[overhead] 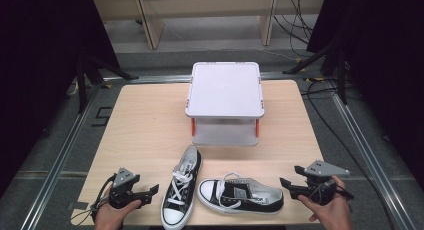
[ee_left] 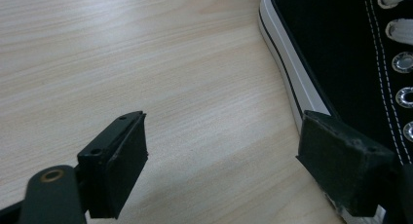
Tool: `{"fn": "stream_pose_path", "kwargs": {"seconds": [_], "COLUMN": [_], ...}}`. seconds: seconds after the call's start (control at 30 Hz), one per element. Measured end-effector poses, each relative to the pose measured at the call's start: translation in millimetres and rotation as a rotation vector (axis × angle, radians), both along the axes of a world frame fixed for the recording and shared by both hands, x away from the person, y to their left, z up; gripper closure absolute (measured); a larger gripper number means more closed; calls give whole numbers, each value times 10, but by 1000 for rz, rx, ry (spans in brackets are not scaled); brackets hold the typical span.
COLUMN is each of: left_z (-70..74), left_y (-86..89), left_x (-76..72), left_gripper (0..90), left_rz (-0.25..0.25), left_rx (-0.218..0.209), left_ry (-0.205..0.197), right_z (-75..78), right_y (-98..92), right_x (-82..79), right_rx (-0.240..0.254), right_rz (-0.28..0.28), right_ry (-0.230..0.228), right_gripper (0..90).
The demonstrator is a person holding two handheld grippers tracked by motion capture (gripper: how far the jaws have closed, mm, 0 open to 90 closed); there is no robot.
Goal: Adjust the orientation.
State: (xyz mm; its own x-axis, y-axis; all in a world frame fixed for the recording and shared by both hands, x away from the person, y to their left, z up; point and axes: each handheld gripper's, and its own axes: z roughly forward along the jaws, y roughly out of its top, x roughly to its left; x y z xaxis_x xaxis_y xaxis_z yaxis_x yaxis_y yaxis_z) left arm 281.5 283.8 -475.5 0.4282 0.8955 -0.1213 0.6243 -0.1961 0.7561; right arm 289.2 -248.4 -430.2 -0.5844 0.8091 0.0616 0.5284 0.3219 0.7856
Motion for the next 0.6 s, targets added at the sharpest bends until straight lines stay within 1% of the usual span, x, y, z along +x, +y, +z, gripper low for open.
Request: {"fn": "stream_pose_path", "kwargs": {"seconds": [0.07,0.1,0.17,0.2,0.23,0.27,0.3,0.33,0.37,0.4,0.43,0.47,0.53,0.57,0.6], "left_z": [0,2,-2,-2,-2,-1,0,0,-3,-3,-4,-3,-1,-2,-2], "left_y": [1,2,0,0,0,1,1,1,0,0,5,5,3,2,2], "left_x": [1,1,1,1,2,2,2,2,1,1,3,4,4,3,3], "left_gripper": [174,174,174,174,174,174,174,174,174,174,174,174,174,174,174], "left_rz": [2,3,2,2,1,2,1,1,1,1,4,5,4,3,3], "left_rx": [1,3,0,0,2,5,6,6,1,1,-1,0,3,3,3], "left_ry": [0,0,1,1,2,1,2,2,2,2,-1,-1,1,2,2], "right_z": [4,2,13,13,23,36,34,42,49,49,60,67,83,84,84], "right_y": [25,31,46,46,67,76,99,108,133,133,165,174,217,235,235], "right_x": [-3,10,5,5,7,2,9,12,4,4,25,29,28,37,37], "right_rx": [4,-4,-11,-11,-10,-16,3,-9,-6,-6,-17,-25,-6,1,1], "right_rz": [18,38,43,43,63,61,78,85,91,91,127,134,151,163,163], "right_ry": [19,-1,-8,-8,-4,-4,3,-5,8,8,-6,-16,7,-3,-3], "right_gripper": [347,354,372,372,388,395,412,422,433,433,470,473,489,491,491]}}
